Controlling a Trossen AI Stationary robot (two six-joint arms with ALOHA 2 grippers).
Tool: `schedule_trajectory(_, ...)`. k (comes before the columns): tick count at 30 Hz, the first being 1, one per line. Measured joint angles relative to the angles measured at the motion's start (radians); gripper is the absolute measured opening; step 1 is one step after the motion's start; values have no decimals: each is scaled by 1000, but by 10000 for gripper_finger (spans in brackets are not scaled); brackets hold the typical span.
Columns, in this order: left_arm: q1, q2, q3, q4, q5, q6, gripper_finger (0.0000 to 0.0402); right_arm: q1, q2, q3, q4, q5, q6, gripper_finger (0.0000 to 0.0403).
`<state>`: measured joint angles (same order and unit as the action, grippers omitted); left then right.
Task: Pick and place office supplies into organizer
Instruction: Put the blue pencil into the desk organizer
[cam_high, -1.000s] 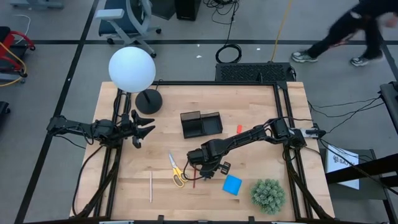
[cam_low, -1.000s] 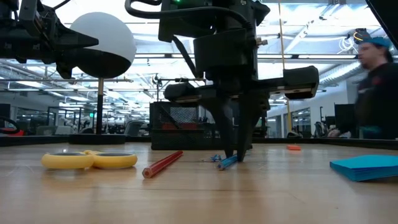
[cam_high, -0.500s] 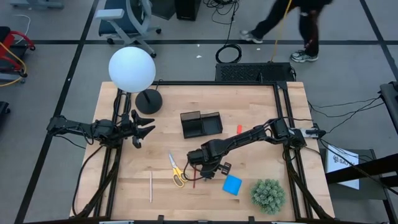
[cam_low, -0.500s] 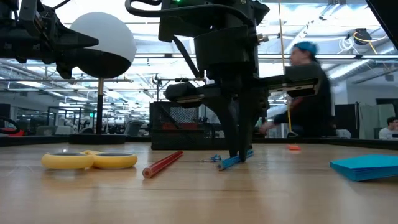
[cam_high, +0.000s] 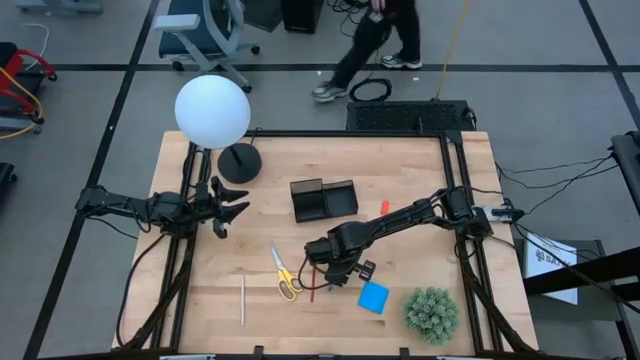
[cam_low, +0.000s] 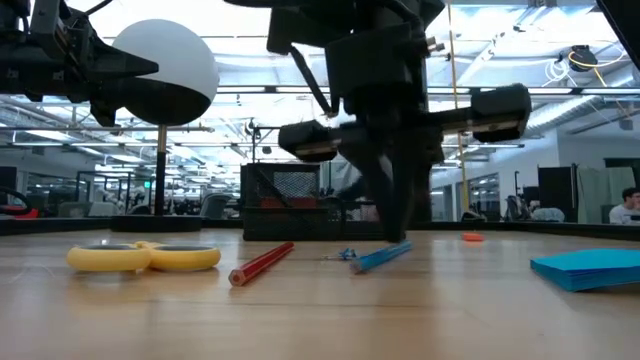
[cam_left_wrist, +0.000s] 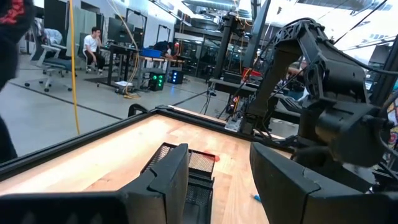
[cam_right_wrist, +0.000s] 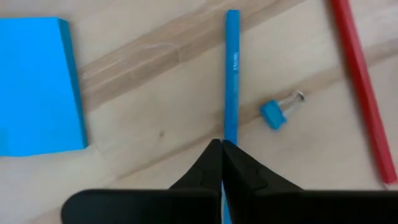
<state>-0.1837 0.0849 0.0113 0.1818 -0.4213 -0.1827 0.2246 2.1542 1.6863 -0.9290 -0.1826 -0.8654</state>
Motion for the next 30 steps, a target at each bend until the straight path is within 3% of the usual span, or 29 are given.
schedule_trajectory(7, 0, 0, 0, -1, 0, 0, 170, -3, -5, 0, 8, 4, 19, 2)
schedule_trajectory(15, 0, 0, 0, -1, 0, -3, 170, -3, -6, 2, 22, 81, 19, 2)
schedule_trajectory(30, 0, 0, 0, -2, 0, -3, 170, -3, -8, 3, 4, 78, 20, 127)
